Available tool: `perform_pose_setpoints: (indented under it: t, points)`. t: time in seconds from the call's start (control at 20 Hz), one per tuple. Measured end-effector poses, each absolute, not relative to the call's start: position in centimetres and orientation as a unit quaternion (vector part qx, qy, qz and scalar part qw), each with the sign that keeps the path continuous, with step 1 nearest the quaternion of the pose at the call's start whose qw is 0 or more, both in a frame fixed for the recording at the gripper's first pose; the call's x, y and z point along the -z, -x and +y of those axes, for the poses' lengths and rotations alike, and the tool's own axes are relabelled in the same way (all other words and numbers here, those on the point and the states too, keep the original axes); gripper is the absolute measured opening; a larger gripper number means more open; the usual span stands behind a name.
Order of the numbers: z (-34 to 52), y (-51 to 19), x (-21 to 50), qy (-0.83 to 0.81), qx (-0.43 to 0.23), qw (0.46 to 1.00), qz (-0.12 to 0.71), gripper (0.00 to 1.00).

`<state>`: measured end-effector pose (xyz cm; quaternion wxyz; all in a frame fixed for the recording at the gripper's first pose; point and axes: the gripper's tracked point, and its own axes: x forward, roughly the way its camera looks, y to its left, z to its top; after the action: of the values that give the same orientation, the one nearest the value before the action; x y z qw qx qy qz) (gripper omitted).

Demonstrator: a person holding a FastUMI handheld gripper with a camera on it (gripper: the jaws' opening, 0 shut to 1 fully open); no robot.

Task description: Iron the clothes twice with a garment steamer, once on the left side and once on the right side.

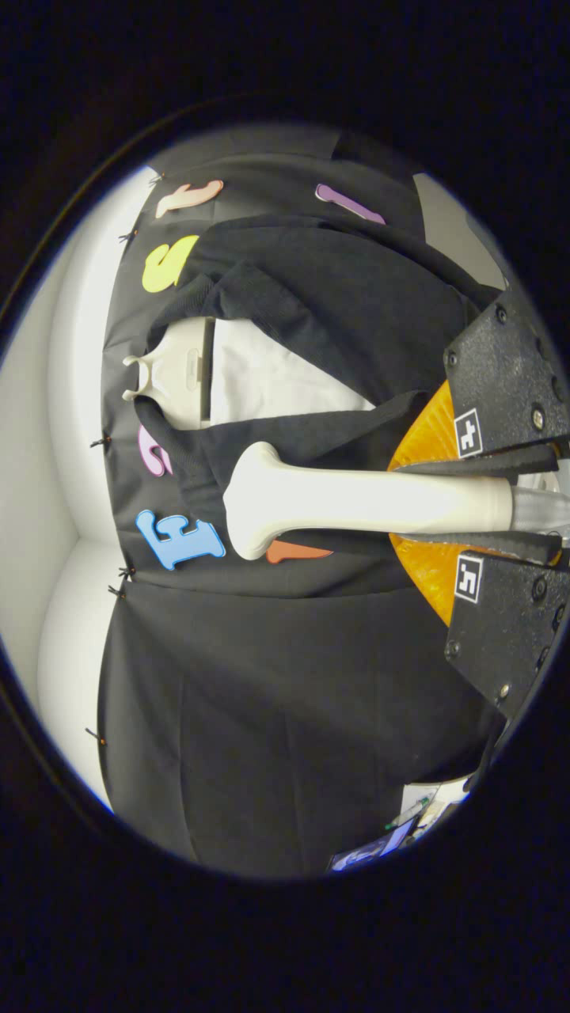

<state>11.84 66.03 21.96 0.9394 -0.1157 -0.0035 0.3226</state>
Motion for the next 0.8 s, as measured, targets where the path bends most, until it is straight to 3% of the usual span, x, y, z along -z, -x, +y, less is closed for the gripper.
perform_pose_setpoints:
  t: [0.8]
  points:
    - [63.2,-12.8,-15.3,0.143,-0.309,0.939,0.048,0.31]
